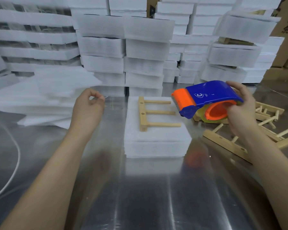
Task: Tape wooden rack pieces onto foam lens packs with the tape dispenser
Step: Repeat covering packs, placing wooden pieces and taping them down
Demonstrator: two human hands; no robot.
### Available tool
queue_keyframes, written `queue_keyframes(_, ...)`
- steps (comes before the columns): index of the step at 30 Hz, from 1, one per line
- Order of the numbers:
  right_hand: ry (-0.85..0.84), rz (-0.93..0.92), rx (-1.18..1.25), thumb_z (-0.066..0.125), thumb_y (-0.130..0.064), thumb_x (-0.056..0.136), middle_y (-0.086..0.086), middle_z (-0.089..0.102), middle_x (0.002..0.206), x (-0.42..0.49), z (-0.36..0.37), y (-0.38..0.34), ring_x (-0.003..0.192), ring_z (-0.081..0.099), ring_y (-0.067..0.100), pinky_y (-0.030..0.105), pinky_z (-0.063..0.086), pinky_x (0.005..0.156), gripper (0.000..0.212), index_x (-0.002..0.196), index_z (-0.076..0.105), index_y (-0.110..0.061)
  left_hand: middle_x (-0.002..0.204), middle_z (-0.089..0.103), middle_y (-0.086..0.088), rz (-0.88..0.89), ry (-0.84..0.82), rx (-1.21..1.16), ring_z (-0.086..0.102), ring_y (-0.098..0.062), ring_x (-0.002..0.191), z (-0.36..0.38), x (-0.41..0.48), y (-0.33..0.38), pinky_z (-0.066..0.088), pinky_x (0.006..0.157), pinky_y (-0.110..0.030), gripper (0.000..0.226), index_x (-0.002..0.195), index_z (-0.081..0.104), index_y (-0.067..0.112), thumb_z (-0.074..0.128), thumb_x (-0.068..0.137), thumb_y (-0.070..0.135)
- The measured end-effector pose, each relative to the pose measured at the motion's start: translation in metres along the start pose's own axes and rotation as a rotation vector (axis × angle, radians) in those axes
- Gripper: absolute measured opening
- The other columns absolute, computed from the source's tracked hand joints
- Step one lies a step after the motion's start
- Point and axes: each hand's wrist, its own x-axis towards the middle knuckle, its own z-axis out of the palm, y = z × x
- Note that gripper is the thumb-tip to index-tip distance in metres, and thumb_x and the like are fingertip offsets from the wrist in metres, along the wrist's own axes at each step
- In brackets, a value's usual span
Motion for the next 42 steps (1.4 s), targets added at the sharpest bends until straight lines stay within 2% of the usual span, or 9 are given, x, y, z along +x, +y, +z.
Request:
queue_keyframes(4,-0.006,0.012,-0.006,0.066,0.001,0.086,-0.022,0.061,0.105,0.0,0.0,0.002,0.094,0.062,-0.006,0.017,0.051,0.072,0.05,0.117,0.054,-0.037,0.05,0.051,0.013,-0.002,0.009,0.006,0.04,-0.003,0.04,0.001,0.001,-0.003,0.031,0.042,-0.018,0.018,0.076,0.052,0.026,0.051,0.089,0.014)
queue_keyframes(7,-0.004,0.014,-0.004,0.065,0.002,0.086,-0.023,0.061,0.103,0.0,0.0,0.002,0.09,0.062,-0.011,0.012,0.05,0.068,0.05,0.118,0.054,-0.035,0.058,0.053,0.007,-0.003,0.009,0.018,0.043,-0.005,0.042,0.003,0.001,-0.006,0.035,0.051,-0.024,0.021,0.074,0.052,0.026,0.052,0.089,0.013)
queue_keyframes(14,-0.02,0.017,-0.018,0.064,0.0,0.087,-0.02,0.062,0.104,-0.001,0.001,0.006,0.094,0.062,-0.004,0.022,0.051,0.076,0.05,0.113,0.054,-0.04,0.057,0.052,0.002,-0.03,0.001,0.021,0.041,-0.007,0.041,0.006,0.003,-0.011,0.035,0.053,-0.026,0.02,0.073,0.052,0.025,0.053,0.089,0.013)
queue_keyframes(22,-0.053,0.045,-0.03,0.062,0.006,0.086,-0.019,0.061,0.106,-0.003,0.0,0.013,0.1,0.062,0.007,0.027,0.052,0.076,0.05,0.119,0.054,-0.031,0.076,0.059,-0.005,-0.107,-0.035,0.069,0.048,-0.021,0.059,0.011,0.003,-0.019,0.039,0.064,-0.03,0.012,0.075,0.052,0.023,0.054,0.087,0.019)
queue_keyframes(25,-0.052,0.066,-0.026,0.061,0.006,0.086,-0.021,0.06,0.103,-0.006,0.001,0.014,0.096,0.06,0.003,0.026,0.051,0.074,0.051,0.117,0.053,-0.034,0.098,0.067,-0.014,-0.127,-0.06,0.135,0.06,-0.037,0.084,0.011,0.001,-0.022,0.048,0.079,-0.039,0.011,0.075,0.053,0.021,0.053,0.086,0.02)
queue_keyframes(32,-0.06,0.078,-0.005,0.061,0.007,0.086,-0.017,0.061,0.105,-0.006,-0.001,0.013,0.095,0.061,0.005,0.023,0.049,0.071,0.05,0.119,0.053,-0.03,0.073,0.056,-0.004,-0.139,-0.063,0.13,0.045,-0.02,0.057,0.01,0.001,-0.017,0.04,0.069,-0.031,0.021,0.068,0.053,0.016,0.048,0.086,0.008)
queue_keyframes(37,-0.056,0.079,-0.002,0.061,0.006,0.086,-0.014,0.061,0.108,-0.005,-0.004,0.01,0.102,0.061,0.011,0.03,0.051,0.077,0.049,0.12,0.053,-0.029,0.071,0.058,-0.005,-0.142,-0.05,0.105,0.047,-0.018,0.056,0.007,0.002,-0.014,0.043,0.07,-0.032,0.014,0.074,0.056,0.019,0.051,0.085,0.012)
queue_keyframes(40,-0.054,0.082,-0.002,0.061,0.006,0.086,-0.016,0.061,0.106,-0.006,-0.004,0.009,0.099,0.061,0.009,0.027,0.05,0.074,0.048,0.119,0.053,-0.029,0.086,0.064,-0.012,-0.148,-0.065,0.11,0.054,-0.027,0.064,0.006,0.0,-0.014,0.041,0.068,-0.03,0.008,0.072,0.057,0.018,0.053,0.079,0.016)
queue_keyframes(42,-0.063,0.088,-0.009,0.061,0.006,0.086,-0.018,0.06,0.104,-0.008,-0.003,0.011,0.096,0.06,0.005,0.024,0.05,0.072,0.048,0.119,0.053,-0.028,0.076,0.063,-0.012,-0.17,-0.086,0.136,0.053,-0.03,0.065,0.008,-0.001,-0.018,0.04,0.068,-0.03,0.009,0.069,0.056,0.016,0.052,0.076,0.013)
